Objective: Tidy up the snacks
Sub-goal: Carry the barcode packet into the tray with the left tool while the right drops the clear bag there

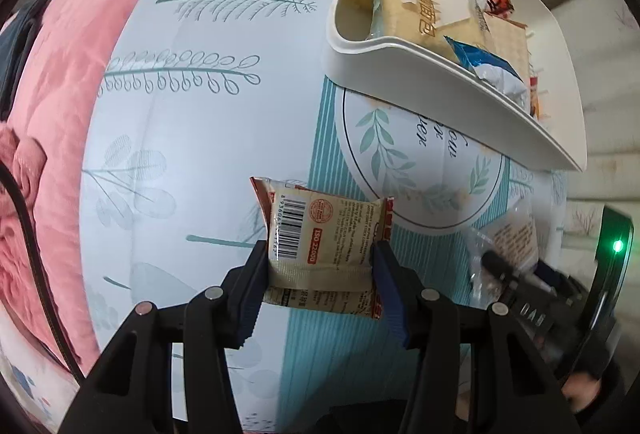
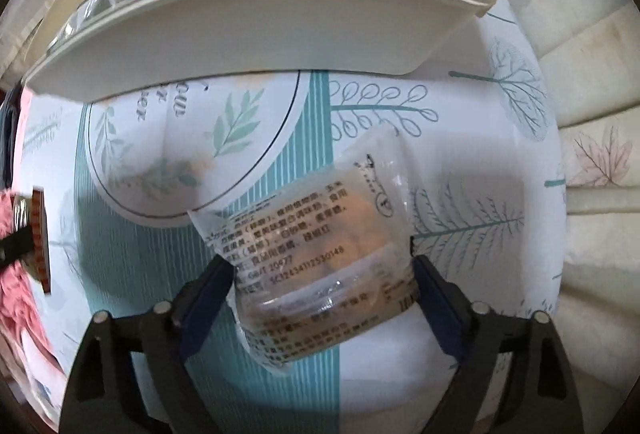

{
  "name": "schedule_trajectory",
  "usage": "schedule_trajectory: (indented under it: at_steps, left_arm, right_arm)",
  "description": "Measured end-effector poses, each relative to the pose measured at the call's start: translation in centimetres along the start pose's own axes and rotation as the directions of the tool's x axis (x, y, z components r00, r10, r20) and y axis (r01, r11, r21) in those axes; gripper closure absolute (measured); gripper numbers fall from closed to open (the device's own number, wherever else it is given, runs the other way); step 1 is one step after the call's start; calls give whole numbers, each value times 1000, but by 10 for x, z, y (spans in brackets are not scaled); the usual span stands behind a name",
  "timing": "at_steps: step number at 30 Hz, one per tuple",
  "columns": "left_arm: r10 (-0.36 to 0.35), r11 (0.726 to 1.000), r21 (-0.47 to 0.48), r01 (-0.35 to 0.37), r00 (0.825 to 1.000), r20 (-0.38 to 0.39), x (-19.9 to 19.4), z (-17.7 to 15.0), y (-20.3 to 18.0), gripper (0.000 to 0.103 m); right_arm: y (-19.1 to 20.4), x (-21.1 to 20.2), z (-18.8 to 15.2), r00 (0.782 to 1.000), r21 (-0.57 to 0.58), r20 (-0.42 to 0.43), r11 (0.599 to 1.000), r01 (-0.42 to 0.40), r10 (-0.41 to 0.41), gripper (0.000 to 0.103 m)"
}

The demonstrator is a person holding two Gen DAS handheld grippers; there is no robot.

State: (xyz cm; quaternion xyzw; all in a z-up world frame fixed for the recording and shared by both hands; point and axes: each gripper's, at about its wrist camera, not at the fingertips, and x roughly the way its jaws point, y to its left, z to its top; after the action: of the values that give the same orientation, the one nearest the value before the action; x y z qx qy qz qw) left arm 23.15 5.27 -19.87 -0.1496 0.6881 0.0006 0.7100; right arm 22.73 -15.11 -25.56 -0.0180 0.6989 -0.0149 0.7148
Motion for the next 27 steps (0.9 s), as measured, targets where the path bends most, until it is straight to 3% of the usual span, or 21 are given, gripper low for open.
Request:
schedule_trajectory:
  at_steps: [3,9,15,18,22,27]
  left_arm:
    - [16,998,52,-16,1000,0,-14,5,4,53]
    - [-4,989,151,-5,998,59,-47,20,-3,53]
    - [-50,974,224,21,991,124,-80,43,-25,53]
    - [-86,970,239,41,980,181,-102,60,-36,52]
    - [-119,962,271,42,954,275,-128,79,-57,52]
    - [-166,954,290,71,933,318,-141,96,-77,52]
  right_arm:
    - [-1,-6,5,999,66,-18,997,-31,32,22]
    - [9,-22,1,984,189,-42,968,-164,175,23]
    - [38,-51,-2,930,249,-38,905,-346,366,23]
    - [49,-72,8,895,261,3,863,-432,447,23]
    - [57,-107,23,862,231,97,831,-505,497,23]
    - [49,-148,45,861,205,231,842,-499,453,22]
